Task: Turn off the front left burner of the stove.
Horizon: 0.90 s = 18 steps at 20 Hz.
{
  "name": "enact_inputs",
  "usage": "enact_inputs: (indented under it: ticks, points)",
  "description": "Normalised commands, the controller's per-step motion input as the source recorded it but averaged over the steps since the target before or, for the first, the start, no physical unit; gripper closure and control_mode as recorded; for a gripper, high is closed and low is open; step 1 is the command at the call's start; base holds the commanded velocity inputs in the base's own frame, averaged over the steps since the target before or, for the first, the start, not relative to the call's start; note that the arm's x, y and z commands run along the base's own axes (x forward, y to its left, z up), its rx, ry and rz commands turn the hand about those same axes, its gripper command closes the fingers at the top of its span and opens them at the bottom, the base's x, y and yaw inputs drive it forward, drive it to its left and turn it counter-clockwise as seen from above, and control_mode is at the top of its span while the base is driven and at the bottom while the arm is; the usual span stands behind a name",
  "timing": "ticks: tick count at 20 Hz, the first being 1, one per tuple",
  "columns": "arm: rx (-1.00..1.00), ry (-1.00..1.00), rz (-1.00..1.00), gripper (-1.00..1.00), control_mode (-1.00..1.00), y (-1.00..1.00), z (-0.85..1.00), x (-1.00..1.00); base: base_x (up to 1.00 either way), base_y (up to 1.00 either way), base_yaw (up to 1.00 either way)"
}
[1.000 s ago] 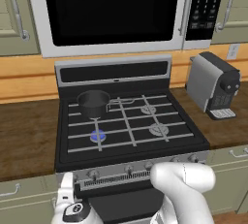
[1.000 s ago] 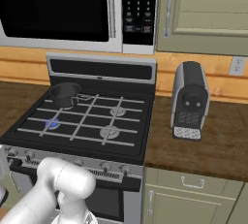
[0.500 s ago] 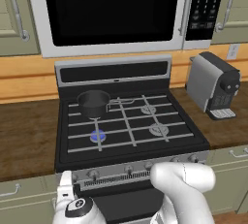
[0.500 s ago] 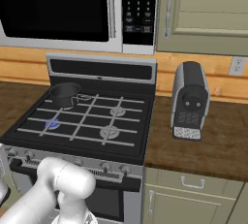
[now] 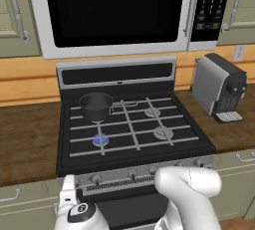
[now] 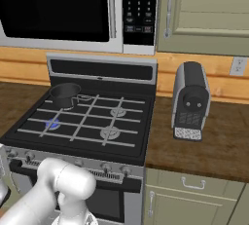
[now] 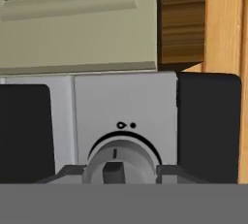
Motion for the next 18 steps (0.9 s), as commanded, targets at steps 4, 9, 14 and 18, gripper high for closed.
enact_inputs:
  ticks: [4,9,14,18]
  points:
    - [0.39,0.04,-0.05,1.00,-1.00,-0.14,0.14,0.02,0.00,0.00,0.00]
    - [0.56,0.02,-0.10,1.00,-1.00,-0.27,0.14,0.00,0.00,0.00,0.00]
    - [0.64,0.00,-0.13,1.00,-1.00,-0.32,0.08,0.00,0.00,0.00,0.00]
    - [0.64,0.00,-0.19,1.00,-1.00,-0.23,0.01,0.00,0.00,0.00,0.00]
